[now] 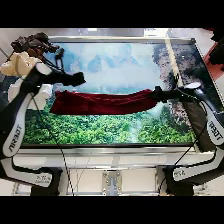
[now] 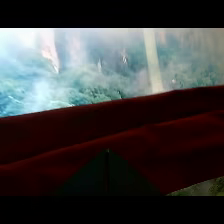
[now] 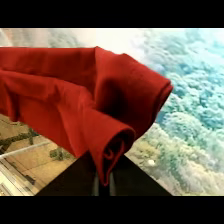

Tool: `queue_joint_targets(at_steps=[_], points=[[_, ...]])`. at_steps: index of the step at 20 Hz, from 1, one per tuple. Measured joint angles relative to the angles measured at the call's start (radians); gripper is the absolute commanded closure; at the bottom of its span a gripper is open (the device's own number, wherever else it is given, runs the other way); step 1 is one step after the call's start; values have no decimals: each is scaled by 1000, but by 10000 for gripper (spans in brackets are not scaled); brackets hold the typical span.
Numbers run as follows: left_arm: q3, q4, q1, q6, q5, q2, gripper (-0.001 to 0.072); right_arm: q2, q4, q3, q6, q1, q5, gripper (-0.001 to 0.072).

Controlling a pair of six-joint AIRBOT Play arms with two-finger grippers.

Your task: Fold the shirts.

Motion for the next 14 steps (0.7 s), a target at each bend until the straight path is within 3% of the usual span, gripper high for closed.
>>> queue_joint_targets(at_steps=[8, 14], points=[[7, 35, -315, -70, 90, -247, 693, 180, -213, 216, 192, 60, 169, 684], [134, 12, -329, -56, 54, -261, 692, 195, -250, 312, 257, 214, 134, 685]])
